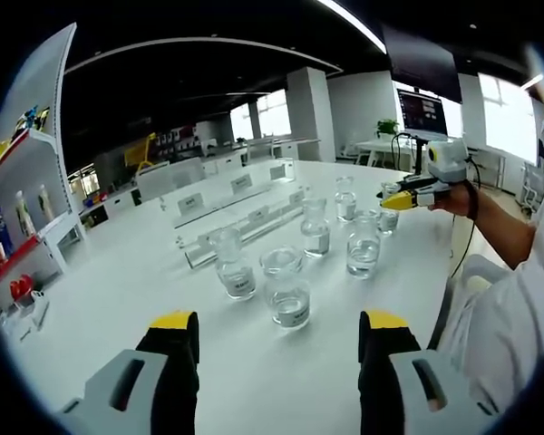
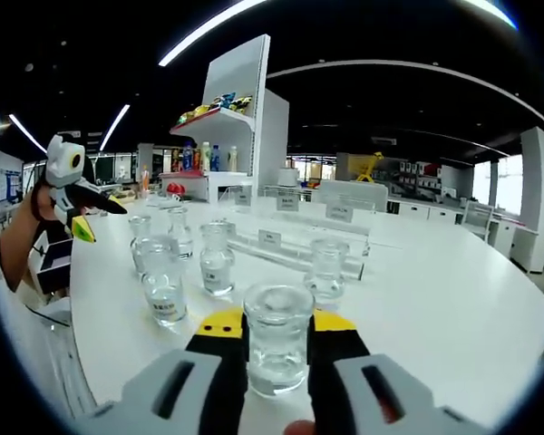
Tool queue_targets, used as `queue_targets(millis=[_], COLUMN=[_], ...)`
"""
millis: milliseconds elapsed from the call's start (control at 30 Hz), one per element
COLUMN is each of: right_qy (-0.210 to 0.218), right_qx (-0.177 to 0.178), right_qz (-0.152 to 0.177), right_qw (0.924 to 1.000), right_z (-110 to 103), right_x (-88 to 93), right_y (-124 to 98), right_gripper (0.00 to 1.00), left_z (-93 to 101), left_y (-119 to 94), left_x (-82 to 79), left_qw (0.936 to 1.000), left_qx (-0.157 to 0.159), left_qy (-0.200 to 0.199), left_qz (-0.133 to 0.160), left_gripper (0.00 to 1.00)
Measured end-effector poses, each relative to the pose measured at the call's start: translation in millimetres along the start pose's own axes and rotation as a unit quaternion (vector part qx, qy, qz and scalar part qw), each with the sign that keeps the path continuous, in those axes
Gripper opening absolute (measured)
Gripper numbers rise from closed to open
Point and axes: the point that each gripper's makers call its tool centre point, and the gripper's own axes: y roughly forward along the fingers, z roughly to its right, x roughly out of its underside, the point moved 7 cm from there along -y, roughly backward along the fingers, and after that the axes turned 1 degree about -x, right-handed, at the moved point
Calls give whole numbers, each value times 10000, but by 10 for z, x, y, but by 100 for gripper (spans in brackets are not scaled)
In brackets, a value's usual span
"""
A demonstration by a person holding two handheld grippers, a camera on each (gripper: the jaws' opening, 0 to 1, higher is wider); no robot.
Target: Identify the label on the chemical reagent bottle, grasp the chemical reagent bottle, and place it in the designated position on the reagent rack
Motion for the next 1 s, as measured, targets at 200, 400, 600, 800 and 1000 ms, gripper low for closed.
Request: queue_targets(millis=[200,400,600,800,1000], right_qy=[-108,-62,-23,-14,6], right_qx=[162,235,302,304,288], right_qz=[61,20,76,119,114], right_qw=[9998,9997,9995,9995,9995], right_z=[25,89,150,78,-15], right_x=[-8,-16,-3,-27,-56], right_y=[-3,11,4,-60,-114], right_gripper=[23,22,22,22,22], left_z=[-13,-12,-10,-9,13], left_y=[-11,-16,-16,-15,-6], left_x=[35,24,31,34,29], left_qw=[10000,10000,10000,10000,10000], left_qx=[-30,-33,-34,-44,-16], left_qy=[-30,-26,-28,-41,-22], left_qz=[-30,-11,-10,-15,-11], left_gripper=[72,72,72,72,72])
